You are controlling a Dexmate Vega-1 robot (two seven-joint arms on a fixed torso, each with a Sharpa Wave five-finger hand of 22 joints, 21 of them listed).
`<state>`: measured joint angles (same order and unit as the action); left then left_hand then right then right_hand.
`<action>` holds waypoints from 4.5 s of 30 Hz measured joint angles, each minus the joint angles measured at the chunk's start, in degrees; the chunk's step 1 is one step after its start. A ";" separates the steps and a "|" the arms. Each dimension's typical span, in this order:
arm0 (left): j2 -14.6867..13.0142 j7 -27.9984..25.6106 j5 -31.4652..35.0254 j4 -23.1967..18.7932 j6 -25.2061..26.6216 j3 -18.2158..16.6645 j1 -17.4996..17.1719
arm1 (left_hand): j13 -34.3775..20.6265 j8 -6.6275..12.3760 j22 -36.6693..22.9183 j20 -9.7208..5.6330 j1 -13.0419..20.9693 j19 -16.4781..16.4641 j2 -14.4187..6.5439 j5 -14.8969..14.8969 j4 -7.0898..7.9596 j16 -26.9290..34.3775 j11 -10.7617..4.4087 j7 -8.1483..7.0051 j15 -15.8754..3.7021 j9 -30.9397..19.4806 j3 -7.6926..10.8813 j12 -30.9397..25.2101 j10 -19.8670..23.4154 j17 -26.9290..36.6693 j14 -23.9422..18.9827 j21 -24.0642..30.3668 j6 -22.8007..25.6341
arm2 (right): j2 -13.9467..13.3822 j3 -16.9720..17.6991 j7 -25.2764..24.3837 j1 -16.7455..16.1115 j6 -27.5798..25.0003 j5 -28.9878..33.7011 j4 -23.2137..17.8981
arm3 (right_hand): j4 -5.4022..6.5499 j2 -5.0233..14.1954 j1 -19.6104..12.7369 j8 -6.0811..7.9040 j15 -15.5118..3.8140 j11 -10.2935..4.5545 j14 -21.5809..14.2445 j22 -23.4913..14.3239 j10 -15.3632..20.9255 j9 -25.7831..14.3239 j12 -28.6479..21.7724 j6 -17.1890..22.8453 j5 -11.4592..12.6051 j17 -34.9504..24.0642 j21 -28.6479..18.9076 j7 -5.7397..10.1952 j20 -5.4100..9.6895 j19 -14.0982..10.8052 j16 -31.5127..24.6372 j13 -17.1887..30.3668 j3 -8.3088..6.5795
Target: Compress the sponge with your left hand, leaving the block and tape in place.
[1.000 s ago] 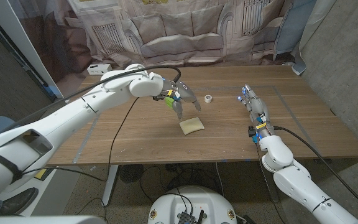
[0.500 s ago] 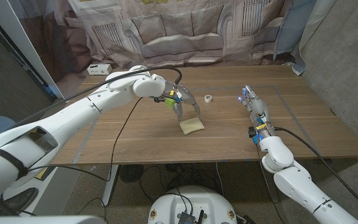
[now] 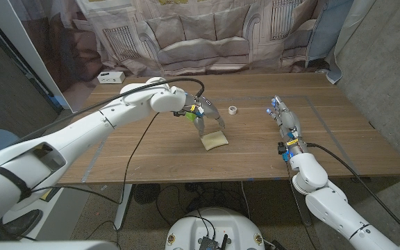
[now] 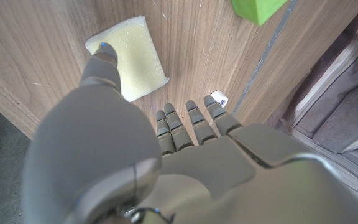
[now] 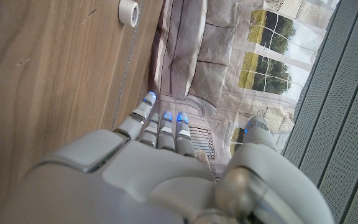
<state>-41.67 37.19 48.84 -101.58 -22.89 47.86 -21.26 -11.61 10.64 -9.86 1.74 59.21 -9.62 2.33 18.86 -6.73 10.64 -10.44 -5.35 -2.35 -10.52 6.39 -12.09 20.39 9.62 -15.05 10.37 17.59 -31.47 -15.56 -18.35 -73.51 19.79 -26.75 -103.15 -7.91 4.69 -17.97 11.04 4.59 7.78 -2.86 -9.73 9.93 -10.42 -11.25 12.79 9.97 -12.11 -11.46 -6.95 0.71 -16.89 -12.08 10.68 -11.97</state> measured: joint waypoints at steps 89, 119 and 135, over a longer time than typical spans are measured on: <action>1.20 -15.23 -0.44 9.81 0.14 2.46 -3.75 | 0.01 3.08 -0.13 0.76 3.92 -6.71 -1.66 -0.35 -0.55 0.61 -1.52 -4.36 -0.41 -0.02 -1.50 -3.18 17.06 0.01 -11.88 1.17 19.97 | 2.79 -0.62 -0.88 0.82 3.34 1.29 2.98 | -0.15 0.31 -0.30 0.23 0.22 -0.31 -2.67 0.00 2.37 0.00 -0.22 1.82 0.00 -0.29 0.23 0.77 -1.13 -1.13 -0.66 0.11 -0.15; 1.51 -18.80 -0.07 11.36 3.40 3.64 -5.91 | -1.55 3.06 -0.13 3.88 6.35 -10.93 -3.65 -2.25 -0.87 1.27 -1.24 -1.14 -0.94 -0.67 -1.28 -4.62 26.43 -0.02 -20.77 2.03 27.73 | 3.44 -0.79 -0.20 0.84 5.07 0.67 3.95 | -0.15 0.30 -0.30 0.23 0.53 -0.51 -2.99 0.00 2.98 -0.13 -0.22 2.26 0.00 -0.28 0.23 1.22 -1.34 -1.34 -0.66 0.10 -0.15; 1.16 -21.49 -0.48 9.69 6.79 3.05 -8.53 | -4.58 4.72 -0.26 3.82 8.90 -14.43 -5.59 -5.11 -1.27 1.27 -0.74 -0.59 -1.75 -1.12 0.53 -7.43 32.89 0.14 -26.73 2.39 35.26 | 3.79 -0.60 0.34 0.31 6.38 0.27 4.70 | -0.15 0.30 -0.30 0.23 0.83 -0.31 -3.29 0.00 3.18 -0.13 -0.22 2.47 0.00 -0.27 0.23 1.43 -1.64 -1.65 -0.66 0.10 -0.15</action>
<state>-40.50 15.69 48.36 -91.89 -16.10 50.90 -29.79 -16.19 15.36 -10.12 5.55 68.10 -24.05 -3.26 13.75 -8.00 11.91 -11.17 -5.94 -4.10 -11.64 6.92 -19.52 53.28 9.75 -41.78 12.77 52.86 -27.68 -16.15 -18.00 -73.21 26.16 -26.48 -98.45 -8.05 4.99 -18.28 11.27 5.42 7.47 -6.15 -9.73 13.11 -10.55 -11.48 15.25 9.97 -12.39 -11.23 -5.52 -0.94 -18.53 -12.74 10.78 -12.11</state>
